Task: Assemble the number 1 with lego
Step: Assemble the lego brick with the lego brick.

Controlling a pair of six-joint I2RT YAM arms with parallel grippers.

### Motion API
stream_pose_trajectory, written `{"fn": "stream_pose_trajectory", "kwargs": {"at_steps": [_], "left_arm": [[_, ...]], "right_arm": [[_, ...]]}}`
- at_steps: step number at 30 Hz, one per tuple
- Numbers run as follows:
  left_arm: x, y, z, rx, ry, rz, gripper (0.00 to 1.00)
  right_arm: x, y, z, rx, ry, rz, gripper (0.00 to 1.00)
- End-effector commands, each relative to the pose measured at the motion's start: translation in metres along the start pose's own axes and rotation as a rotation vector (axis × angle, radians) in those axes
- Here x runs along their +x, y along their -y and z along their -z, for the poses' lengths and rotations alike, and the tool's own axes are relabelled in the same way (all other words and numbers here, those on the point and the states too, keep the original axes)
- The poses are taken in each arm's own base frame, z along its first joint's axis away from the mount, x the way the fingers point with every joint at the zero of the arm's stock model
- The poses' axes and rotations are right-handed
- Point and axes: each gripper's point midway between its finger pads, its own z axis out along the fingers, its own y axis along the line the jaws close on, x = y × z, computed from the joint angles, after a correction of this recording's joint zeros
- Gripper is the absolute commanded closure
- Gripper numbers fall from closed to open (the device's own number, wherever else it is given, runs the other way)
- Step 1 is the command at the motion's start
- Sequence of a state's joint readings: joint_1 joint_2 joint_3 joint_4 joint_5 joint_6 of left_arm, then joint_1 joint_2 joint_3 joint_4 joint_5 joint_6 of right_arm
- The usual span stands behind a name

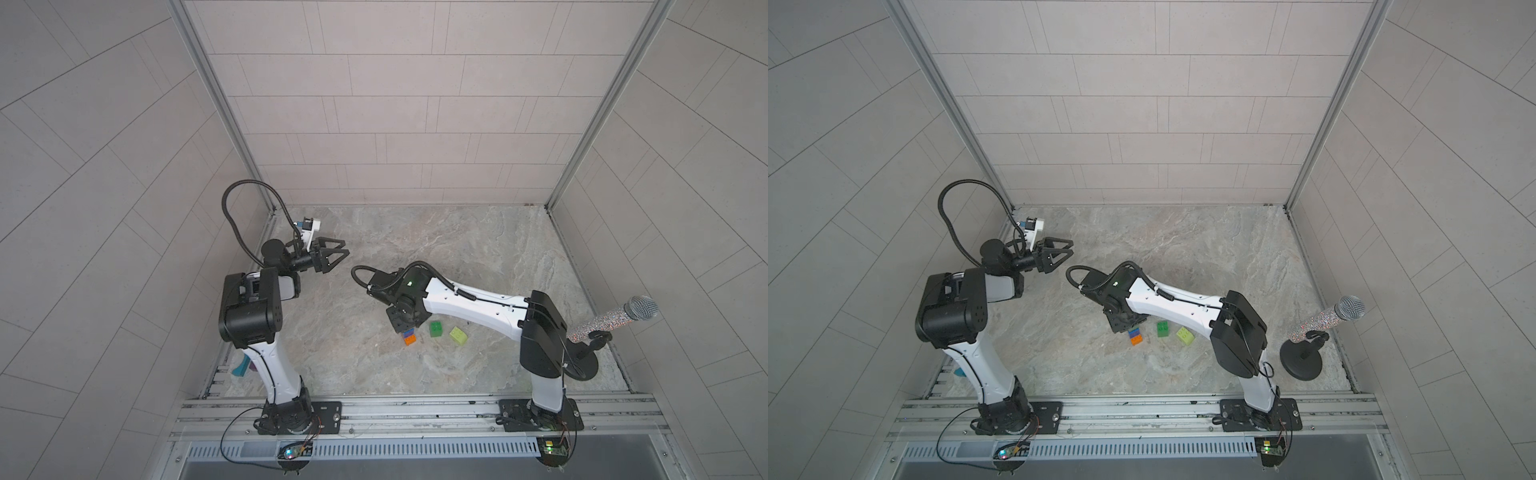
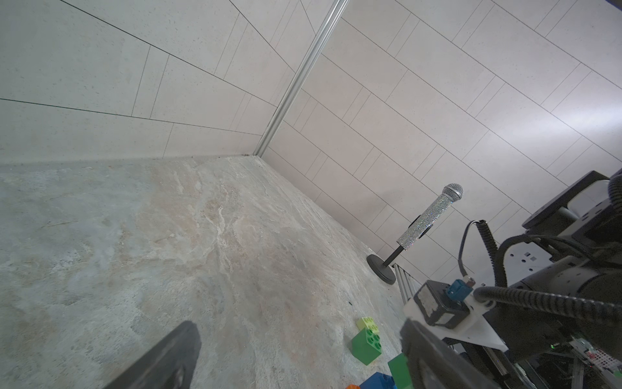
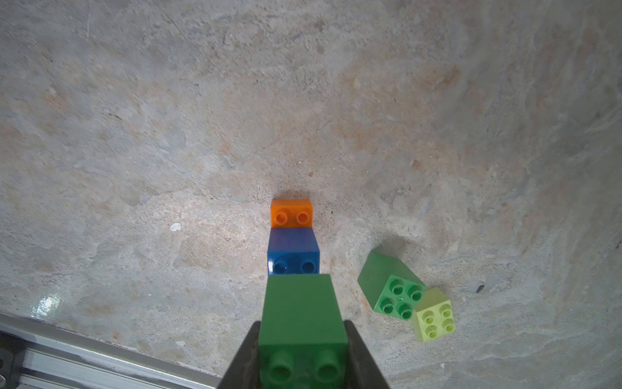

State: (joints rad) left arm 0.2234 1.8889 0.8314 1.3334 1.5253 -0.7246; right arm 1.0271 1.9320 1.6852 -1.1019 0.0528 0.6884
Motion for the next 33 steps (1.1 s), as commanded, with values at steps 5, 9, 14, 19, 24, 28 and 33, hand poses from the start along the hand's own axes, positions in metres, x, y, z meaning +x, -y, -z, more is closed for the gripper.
{"fn": "stream_pose_trajectory", "kwargs": {"at_steps": [5, 9, 14, 19, 24, 28, 33], "left_arm": [[-0.007, 0.004, 0.003, 0.0, 0.005, -0.072, 0.0], [-0.007, 0.003, 0.005, -0.003, 0.006, -0.07, 0.0], [-0.007, 0.001, 0.006, -0.009, 0.01, -0.068, 0.0], [-0.007, 0.0, 0.006, -0.01, 0.01, -0.067, 0.0], [-0.007, -0.003, 0.006, -0.007, 0.008, -0.056, 0.0], [-0.007, -0.003, 0.006, -0.009, 0.009, -0.055, 0.0], [-0.008, -0.002, 0.006, -0.011, 0.012, -0.063, 0.0]], "right_arm": [[0.006, 0.001, -0.01, 0.015, -0.022, -0.013, 0.85], [0.005, -0.002, -0.015, 0.019, -0.031, -0.008, 0.86], [0.004, -0.001, -0.02, 0.034, -0.034, -0.005, 0.86], [0.009, -0.001, -0.03, 0.046, -0.064, -0.006, 0.86], [0.011, -0.001, -0.04, 0.05, -0.092, -0.011, 0.86], [0.017, 0.001, -0.051, 0.018, -0.133, -0.056, 0.86], [0.026, -0.002, -0.061, -0.006, -0.178, -0.082, 0.86]]}}
